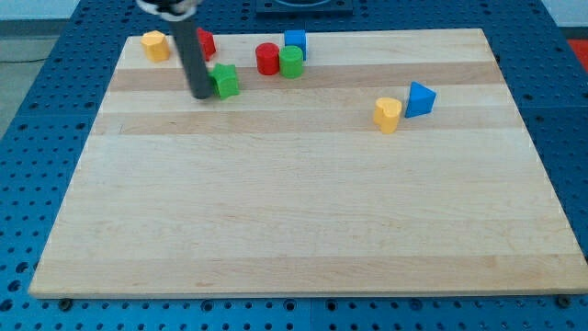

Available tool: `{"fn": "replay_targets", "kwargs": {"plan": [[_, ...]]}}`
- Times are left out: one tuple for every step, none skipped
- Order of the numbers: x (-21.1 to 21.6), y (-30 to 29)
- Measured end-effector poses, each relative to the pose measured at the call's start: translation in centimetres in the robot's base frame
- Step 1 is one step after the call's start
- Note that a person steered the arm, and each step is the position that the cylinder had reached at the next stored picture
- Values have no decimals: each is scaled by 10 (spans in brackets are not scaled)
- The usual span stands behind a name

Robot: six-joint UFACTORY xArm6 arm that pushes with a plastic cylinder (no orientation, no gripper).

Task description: Push the green star to the bottom right of the red circle

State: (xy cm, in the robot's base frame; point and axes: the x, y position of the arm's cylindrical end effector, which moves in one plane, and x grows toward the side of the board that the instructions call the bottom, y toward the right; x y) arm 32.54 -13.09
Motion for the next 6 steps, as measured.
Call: {"fn": "replay_targets", "kwargs": {"plan": [[-12, 13], [-19, -34], [-34, -18], [-20, 26], [-12, 80], [-10, 87]]}}
